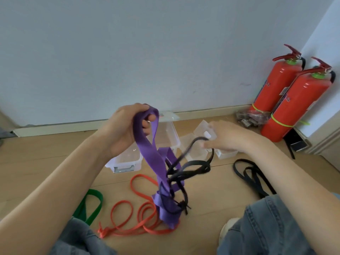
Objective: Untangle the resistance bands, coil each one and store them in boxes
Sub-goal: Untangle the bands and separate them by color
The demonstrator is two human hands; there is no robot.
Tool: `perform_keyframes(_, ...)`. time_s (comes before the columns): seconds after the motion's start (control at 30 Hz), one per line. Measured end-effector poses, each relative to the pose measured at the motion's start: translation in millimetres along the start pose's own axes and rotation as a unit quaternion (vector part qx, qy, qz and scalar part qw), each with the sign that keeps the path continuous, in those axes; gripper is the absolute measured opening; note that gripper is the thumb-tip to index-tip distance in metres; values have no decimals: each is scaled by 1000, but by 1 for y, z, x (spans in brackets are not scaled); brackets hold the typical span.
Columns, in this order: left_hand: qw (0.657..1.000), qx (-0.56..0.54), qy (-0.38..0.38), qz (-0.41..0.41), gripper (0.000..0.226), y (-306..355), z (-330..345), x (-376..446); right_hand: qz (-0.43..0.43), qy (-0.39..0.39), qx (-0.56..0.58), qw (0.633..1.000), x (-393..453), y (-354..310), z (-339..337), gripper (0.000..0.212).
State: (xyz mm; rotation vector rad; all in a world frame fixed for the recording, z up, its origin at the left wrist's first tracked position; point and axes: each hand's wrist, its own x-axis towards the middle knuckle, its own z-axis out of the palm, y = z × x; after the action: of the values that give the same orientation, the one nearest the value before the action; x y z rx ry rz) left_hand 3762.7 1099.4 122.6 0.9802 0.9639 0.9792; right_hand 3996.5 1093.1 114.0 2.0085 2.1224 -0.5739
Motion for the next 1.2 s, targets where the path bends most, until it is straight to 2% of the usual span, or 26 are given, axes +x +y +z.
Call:
perform_keyframes(0.03, 999, 22, -41, -4, 25, 0, 5, -1, -56, -10, 53, 997, -2, -5, 0, 66)
perform_keyframes(0.07, 995, 53, -88, 1, 27, -1, 9, -3, -126, -20, 153, 980, -4, -13, -1, 77)
perform_keyframes(0.1, 988, 76, -134, 11, 29, -1, 14, -6, -195, -39, 243, 949, -7, -23, 1, 74)
perform_keyframes(0.17, 976, 86, -193, 41, 30, 1, 17, -9, -284, -66, 339, 895, -3, -37, 12, 49)
perform_keyframes(0.23, 977, 86, -184, 68, 24, 1, 12, -7, -284, -50, 381, 878, -4, -45, 11, 17)
perform_keyframes(0.3, 975, 137, -148, 90, 6, -7, 2, -6, -243, 6, 476, 845, -2, -41, 0, 7)
perform_keyframes(0.4, 941, 266, -209, 2, 31, -53, -5, -7, -225, 57, 684, 691, 0, -31, -20, 27)
perform_keyframes(0.43, 929, 295, -221, -26, 26, -70, -2, -9, -227, 76, 719, 652, 2, -29, -22, 31)
perform_keyframes(0.47, 919, 333, -211, -26, 16, -81, 1, -10, -223, 96, 734, 635, 3, -27, -23, 31)
perform_keyframes(0.5, 912, 365, -186, -7, 10, -83, 2, -8, -214, 121, 724, 645, 4, -23, -22, 27)
perform_keyframes(0.53, 917, 369, -152, 16, 14, -80, 1, -5, -199, 141, 685, 687, 6, -16, -21, 23)
perform_keyframes(0.57, 935, 338, -102, 39, 17, -71, -2, 1, -175, 142, 609, 760, 7, -7, -20, 21)
perform_keyframes(0.63, 980, 182, -4, 75, 16, -42, -9, 7, -100, 55, 361, 926, 4, 9, -18, 22)
perform_keyframes(0.67, 989, 119, -4, 90, 13, -28, -9, 7, -61, -24, 234, 970, 1, 14, -15, 36)
perform_keyframes(0.7, 988, 108, -35, 100, 10, -19, -6, 6, -39, -90, 147, 984, -2, 15, -9, 59)
perform_keyframes(0.73, 980, 151, -82, 101, 9, -16, 2, 3, -41, -119, 115, 985, -4, 11, -2, 81)
perform_keyframes(0.77, 963, 212, -135, 99, 9, -18, 12, -1, -72, -112, 136, 982, -7, 2, 3, 93)
perform_keyframes(0.8, 944, 261, -178, 91, 8, -22, 22, -5, -126, -97, 193, 968, -10, -8, 6, 93)
perform_keyframes(0.87, 927, 293, -221, 75, 6, -26, 32, -7, -233, -80, 293, 924, -10, -19, 10, 55)
perform_keyframes(0.9, 928, 293, -220, 71, 5, -24, 31, -6, -250, -62, 305, 917, -12, -22, 8, 35)
perform_keyframes(0.97, 931, 301, -192, 74, 11, -23, 21, 1, -222, -9, 325, 919, -14, -22, 1, 11)
perform_keyframes(1.0, 931, 303, -187, 76, 17, -28, 15, 3, -206, 9, 375, 904, -15, -21, -2, 5)
perform_keyframes(1.03, 927, 313, -192, 71, 21, -39, 11, 3, -201, 23, 446, 872, -16, -21, -6, 11)
perform_keyframes(1.13, 868, 433, -243, -17, 23, -91, 2, 2, -218, 83, 672, 703, -15, -22, -20, 30)
perform_keyframes(1.17, 850, 464, -245, -41, 21, -103, -1, 2, -215, 96, 701, 673, -13, -18, -23, 31)
perform_keyframes(1.2, 846, 482, -225, -42, 19, -106, -5, 3, -198, 107, 695, 683, -11, -12, -24, 26)
